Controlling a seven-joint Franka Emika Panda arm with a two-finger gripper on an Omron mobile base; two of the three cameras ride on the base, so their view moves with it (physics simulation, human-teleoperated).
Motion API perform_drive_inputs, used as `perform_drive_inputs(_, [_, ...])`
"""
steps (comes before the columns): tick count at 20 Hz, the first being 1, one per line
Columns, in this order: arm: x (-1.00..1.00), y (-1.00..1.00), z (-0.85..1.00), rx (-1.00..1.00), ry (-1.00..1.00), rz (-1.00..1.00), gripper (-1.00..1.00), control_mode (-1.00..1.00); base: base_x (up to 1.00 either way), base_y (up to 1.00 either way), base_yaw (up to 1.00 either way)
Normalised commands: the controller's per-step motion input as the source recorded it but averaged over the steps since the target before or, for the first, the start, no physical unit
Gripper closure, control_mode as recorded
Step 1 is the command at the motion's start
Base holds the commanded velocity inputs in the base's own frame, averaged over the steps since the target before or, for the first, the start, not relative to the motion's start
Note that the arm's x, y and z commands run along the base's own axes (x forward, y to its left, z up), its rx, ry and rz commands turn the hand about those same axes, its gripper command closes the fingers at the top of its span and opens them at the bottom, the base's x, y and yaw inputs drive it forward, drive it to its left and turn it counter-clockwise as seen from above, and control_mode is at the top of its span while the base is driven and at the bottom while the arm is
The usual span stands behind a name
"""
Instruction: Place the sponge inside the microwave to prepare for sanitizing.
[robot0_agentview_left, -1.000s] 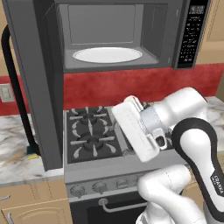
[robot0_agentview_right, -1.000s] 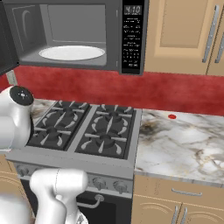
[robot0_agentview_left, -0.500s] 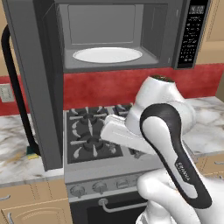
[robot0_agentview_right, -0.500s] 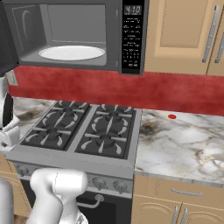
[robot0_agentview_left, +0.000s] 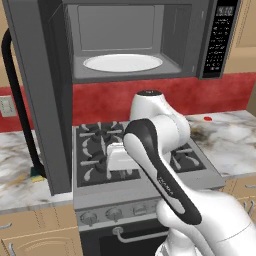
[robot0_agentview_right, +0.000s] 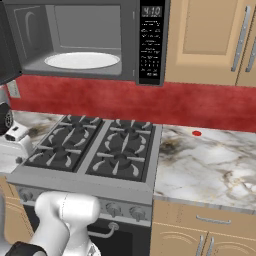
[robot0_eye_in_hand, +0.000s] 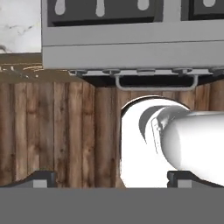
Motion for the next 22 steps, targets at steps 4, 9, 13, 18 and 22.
perform_drive_inputs(4, [0.16, -0.03, -0.34, 0.01, 0.0, 0.37, -1.0, -1.0, 0.0, 0.0, 0.0])
perform_drive_inputs(9, [0.0, 0.0, -0.24, 0.0, 0.0, 0.33, -1.0, -1.0, 0.0, 0.0, 0.0])
perform_drive_inputs(13, [0.0, 0.0, -0.15, 0.0, 0.0, 0.25, -1.0, -1.0, 0.0, 0.0, 0.0])
perform_drive_inputs(18, [0.01, 0.0, -0.1, 0.0, 0.0, 0.25, -1.0, -1.0, 0.0, 0.0, 0.0])
perform_drive_inputs(22, [0.12, 0.0, -0.12, 0.0, 0.0, 0.22, -1.0, -1.0, 0.0, 0.0, 0.0])
